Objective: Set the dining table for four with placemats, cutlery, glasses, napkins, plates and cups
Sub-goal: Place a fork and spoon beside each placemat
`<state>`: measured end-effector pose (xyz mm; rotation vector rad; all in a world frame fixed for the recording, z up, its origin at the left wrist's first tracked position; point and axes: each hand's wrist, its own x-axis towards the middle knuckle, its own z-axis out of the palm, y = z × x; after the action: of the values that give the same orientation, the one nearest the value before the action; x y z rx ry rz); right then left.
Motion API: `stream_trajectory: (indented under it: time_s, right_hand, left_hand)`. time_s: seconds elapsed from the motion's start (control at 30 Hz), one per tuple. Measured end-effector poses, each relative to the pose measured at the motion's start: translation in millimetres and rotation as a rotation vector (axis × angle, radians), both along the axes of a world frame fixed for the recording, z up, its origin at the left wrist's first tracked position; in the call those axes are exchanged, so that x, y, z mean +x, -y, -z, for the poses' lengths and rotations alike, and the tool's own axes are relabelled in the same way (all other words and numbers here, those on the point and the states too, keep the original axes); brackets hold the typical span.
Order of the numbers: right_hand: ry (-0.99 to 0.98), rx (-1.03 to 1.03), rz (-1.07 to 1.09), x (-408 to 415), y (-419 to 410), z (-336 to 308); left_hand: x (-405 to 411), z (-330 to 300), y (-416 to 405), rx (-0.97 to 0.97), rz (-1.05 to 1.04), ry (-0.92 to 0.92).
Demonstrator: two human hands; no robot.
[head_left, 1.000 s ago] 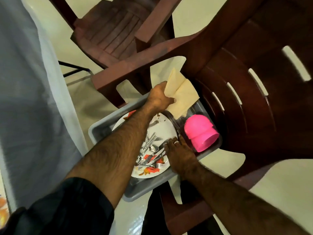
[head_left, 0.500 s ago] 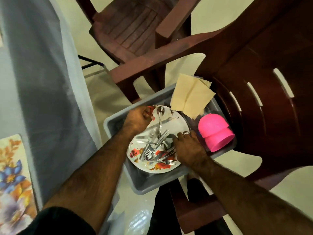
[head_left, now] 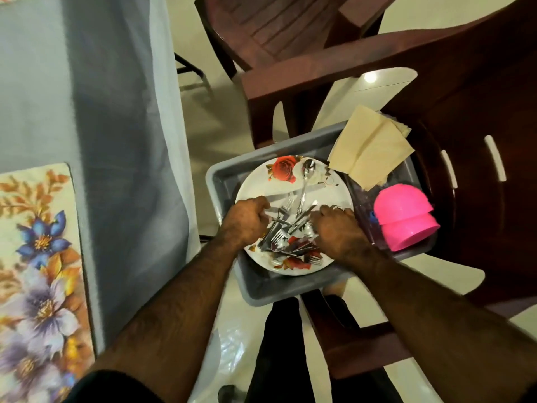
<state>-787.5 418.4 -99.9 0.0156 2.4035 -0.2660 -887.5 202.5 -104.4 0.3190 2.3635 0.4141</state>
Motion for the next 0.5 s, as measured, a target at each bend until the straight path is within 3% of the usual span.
stream_trajectory:
  time_s: [0.2,0.37,0.5]
  right_hand:
    - [-0.002,0.073,0.003,15,-1,-9]
    - [0.019,0.083,0.02,22,-10,-12]
    - [0.025,0.068,0.04,31,-11,-12]
  left_hand:
    - [16,7,-18,-0.168,0.151,0.006]
    - [21,13,-34,-0.133,0.054,-0.196]
    - [16,17,-43,-0.106,0.002,-0.232]
